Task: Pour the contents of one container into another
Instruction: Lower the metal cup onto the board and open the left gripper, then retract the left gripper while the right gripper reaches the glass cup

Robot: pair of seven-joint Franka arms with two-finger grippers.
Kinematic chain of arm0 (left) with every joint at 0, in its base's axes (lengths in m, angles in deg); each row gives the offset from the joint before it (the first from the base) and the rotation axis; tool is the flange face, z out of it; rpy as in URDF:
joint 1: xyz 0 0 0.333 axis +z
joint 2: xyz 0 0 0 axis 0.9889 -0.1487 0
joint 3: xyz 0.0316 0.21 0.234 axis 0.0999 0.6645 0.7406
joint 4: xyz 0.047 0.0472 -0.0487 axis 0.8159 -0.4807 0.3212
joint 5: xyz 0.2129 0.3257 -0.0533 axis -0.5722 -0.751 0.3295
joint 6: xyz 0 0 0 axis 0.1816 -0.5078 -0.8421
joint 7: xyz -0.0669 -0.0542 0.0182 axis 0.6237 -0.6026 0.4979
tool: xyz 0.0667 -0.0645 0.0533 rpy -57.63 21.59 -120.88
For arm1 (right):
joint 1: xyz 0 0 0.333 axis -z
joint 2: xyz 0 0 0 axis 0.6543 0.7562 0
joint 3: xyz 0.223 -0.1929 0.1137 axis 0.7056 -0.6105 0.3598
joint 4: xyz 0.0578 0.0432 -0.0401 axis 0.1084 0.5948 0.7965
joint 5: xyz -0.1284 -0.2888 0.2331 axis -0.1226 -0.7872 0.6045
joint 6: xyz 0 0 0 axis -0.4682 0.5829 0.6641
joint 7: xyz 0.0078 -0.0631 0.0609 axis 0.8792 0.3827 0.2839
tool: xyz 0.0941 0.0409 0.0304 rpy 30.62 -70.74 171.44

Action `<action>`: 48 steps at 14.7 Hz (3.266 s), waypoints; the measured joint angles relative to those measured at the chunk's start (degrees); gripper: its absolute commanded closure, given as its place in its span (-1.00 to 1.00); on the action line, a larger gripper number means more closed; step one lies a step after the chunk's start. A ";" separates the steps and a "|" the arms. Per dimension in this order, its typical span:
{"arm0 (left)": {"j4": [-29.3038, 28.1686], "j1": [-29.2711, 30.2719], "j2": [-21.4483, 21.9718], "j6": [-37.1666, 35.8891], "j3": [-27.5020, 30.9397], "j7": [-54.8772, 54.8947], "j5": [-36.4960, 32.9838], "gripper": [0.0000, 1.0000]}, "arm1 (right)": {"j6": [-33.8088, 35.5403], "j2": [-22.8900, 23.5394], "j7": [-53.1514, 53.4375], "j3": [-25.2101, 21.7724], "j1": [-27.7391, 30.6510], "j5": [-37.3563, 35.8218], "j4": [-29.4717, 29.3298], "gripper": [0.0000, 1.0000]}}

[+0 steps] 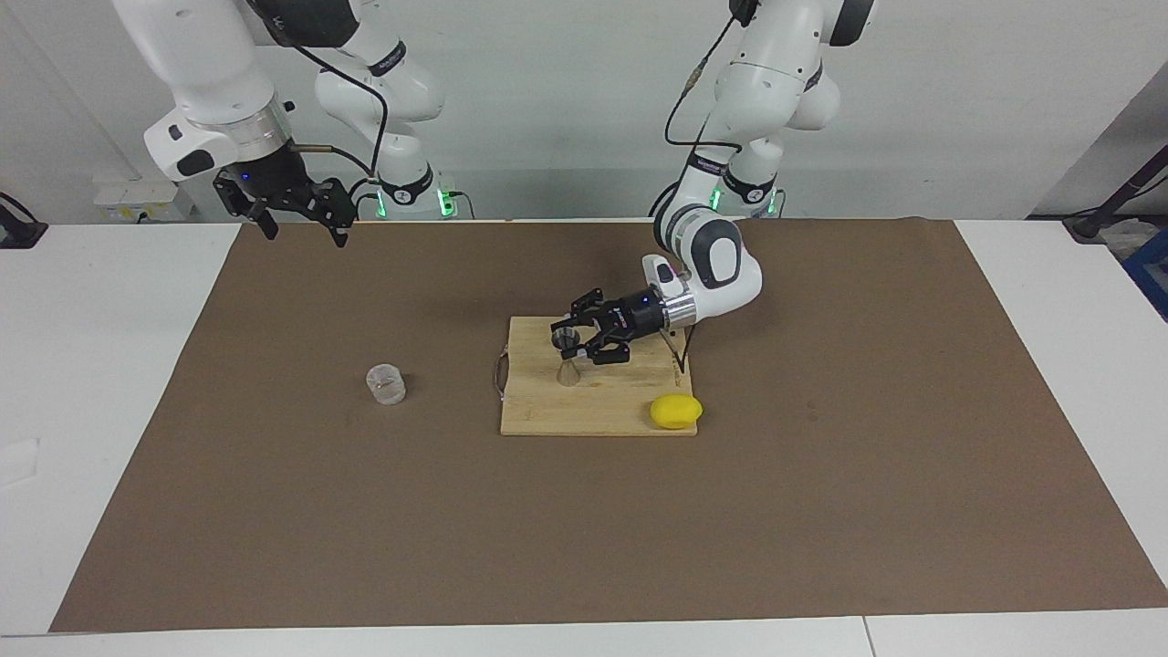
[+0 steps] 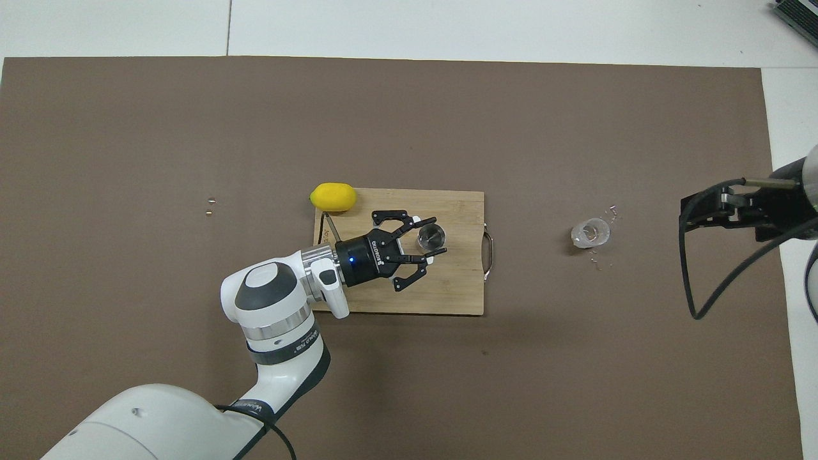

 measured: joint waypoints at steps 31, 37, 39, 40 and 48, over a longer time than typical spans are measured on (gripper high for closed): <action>-5.04 45.23 6.86 -21.75 1.98 -8.34 -62.05 -1.00 | -17.55 7.10 45.69 -0.46 11.48 19.90 14.45 -1.00; 10.16 52.46 4.64 -27.65 1.97 -23.25 -82.74 -1.00 | -24.06 15.06 48.04 -0.54 13.27 26.48 17.26 -1.00; 15.79 52.46 2.81 -29.13 1.69 -28.33 -88.41 -1.00 | -26.17 15.49 48.07 -0.54 13.48 28.25 19.33 -1.00; 18.19 52.46 2.02 -29.49 1.59 -30.91 -90.77 -1.00 | -27.17 15.49 48.07 -0.53 13.48 29.48 20.64 -1.00; 30.15 47.53 2.18 -32.20 0.54 -50.34 -102.53 -1.00 | -32.16 17.04 44.97 -0.50 13.48 35.64 25.63 -1.00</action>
